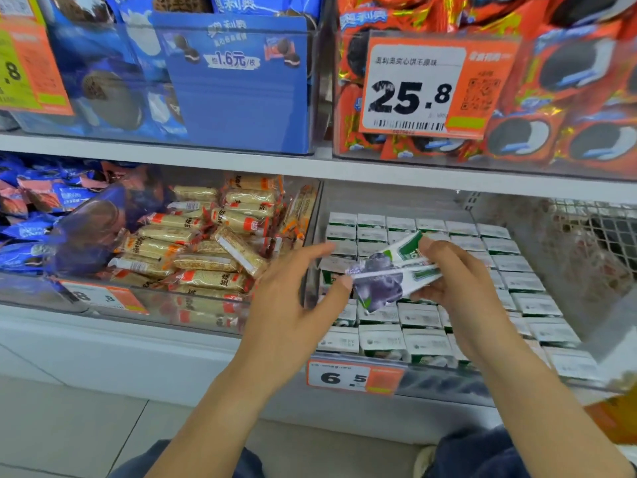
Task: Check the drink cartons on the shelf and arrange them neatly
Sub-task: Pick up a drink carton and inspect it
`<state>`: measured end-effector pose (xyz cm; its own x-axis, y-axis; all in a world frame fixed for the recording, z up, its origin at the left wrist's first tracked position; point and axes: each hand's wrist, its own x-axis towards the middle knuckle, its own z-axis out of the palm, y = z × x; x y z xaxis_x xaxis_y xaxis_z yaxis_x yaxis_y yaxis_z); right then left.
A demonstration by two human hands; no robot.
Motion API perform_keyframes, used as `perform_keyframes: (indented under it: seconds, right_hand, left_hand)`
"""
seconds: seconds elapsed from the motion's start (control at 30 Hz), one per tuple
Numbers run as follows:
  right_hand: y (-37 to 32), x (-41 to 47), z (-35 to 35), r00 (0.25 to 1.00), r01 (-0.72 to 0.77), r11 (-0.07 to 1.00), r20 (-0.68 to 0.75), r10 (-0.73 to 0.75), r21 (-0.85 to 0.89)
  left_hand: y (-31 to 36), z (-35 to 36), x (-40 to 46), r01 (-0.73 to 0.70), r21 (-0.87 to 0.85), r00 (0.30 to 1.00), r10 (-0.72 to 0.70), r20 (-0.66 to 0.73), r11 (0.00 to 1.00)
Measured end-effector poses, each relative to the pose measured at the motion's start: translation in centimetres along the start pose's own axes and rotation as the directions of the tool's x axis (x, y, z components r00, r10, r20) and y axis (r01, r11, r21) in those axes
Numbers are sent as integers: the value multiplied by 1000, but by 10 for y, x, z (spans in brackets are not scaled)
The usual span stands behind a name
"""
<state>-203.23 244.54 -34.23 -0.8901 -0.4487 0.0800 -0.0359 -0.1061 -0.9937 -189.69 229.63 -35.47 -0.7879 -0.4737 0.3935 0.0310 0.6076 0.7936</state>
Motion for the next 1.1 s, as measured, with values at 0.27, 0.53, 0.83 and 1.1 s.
perform_keyframes:
  seconds: [0.27, 0.53, 0.83, 1.1]
  right_hand:
    - [6, -10, -1, 984, 6, 989, 174, -32, 148]
    - [0, -19, -1, 965, 139, 987, 211, -154, 86]
    - [3, -22, 6, 966, 129, 991, 222, -135, 41]
    - [5, -23, 4, 970, 147, 986, 185, -158, 75]
  left_hand:
    - [10, 13, 0, -119, 215, 991, 131, -40, 969]
    - [8, 16, -1, -264, 168, 951, 286, -120, 950]
    - [5, 13, -4, -337, 238, 929, 363, -75, 911]
    - [0, 15, -3, -397, 230, 907, 418, -45, 888]
